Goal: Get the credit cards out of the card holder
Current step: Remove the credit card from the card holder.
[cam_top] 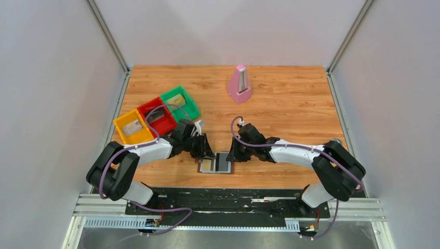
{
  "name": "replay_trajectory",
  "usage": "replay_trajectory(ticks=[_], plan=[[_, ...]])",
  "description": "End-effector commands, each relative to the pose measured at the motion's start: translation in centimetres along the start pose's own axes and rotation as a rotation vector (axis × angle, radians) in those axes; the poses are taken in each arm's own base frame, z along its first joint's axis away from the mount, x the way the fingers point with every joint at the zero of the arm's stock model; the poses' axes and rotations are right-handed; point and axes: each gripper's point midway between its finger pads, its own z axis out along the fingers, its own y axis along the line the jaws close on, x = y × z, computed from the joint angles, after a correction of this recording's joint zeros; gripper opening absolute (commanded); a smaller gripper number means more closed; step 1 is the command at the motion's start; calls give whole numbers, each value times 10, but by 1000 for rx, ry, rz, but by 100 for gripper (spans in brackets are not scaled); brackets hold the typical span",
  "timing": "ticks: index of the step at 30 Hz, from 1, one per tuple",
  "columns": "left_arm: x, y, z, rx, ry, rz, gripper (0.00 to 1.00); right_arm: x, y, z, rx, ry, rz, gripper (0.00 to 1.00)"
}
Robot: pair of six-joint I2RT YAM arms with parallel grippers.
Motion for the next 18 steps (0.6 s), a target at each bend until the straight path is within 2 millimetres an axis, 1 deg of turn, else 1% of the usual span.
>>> replay_trajectory(ticks=[1,5,9,14,18], plan=[[-5,-5,2,37,-20,23,34,-8,6,10,-18,-21,-16,21],[-3,0,5,24,-14,21,36,1,-8,19,22,5,-2,19],[-3,3,6,18,-12,21,38,8,-16,23,42,26,11,17],[-2,0,9,43,-9,18,38,12,-21,26,55,38,14,16],[0,-3,12,69,-2,14,38,12,-21,26,52,37,17,16]])
